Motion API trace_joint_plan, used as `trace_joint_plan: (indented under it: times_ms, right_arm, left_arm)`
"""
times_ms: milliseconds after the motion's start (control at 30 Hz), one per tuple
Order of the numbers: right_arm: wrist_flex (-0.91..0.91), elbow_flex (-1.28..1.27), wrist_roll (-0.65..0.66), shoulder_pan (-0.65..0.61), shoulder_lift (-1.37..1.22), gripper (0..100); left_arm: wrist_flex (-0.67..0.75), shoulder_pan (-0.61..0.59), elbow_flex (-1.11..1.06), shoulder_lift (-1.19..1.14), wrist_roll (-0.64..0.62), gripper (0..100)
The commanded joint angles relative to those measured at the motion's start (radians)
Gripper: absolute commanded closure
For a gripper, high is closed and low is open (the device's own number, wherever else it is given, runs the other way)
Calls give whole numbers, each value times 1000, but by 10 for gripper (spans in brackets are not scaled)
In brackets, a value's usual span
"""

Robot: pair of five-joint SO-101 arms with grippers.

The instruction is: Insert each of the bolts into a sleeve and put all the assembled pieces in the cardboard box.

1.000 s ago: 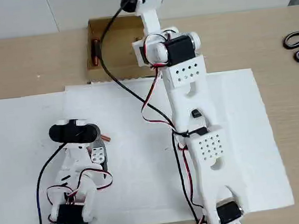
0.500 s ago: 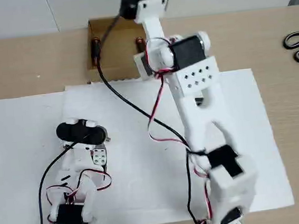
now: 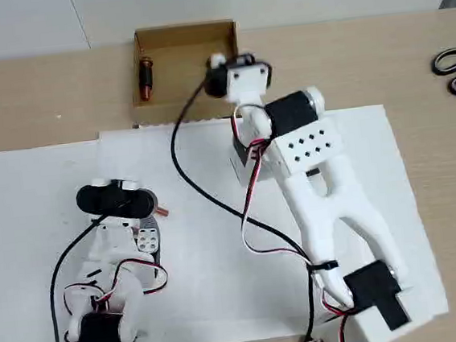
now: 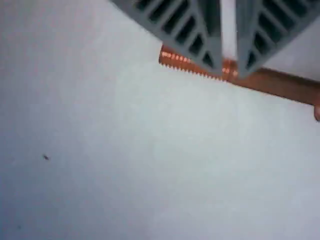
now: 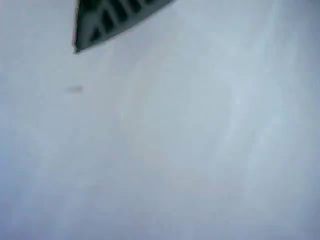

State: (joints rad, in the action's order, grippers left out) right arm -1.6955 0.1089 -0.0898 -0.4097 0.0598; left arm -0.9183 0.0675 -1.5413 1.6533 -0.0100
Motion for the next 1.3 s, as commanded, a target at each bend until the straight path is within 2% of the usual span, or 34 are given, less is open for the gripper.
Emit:
trace_joint_plan:
  times_ms: [0,100,267,533,800,967,1267]
  right_arm:
    - [18,-54,-5,45,64,795]
    - [18,-72,-5,97,56,796]
    - [74,-137,-11,168,54,796]
    - [349,-330,-21,226,54,794]
    - [593,-425,-377,217,53,794]
    - [641,-448,-548,211,18,794]
    - [638,-453,-624,217,-13,796]
  left_arm:
    - [3,-3,48,8,-9,994]
    - [3,-11,48,8,-17,994]
    - [48,-123,67,8,-97,987]
    - [135,-135,-13,8,-100,985]
    - [135,-130,-19,8,-100,985]
    - [137,-130,-19,8,-100,985]
    - [137,-130,-19,8,-100,985]
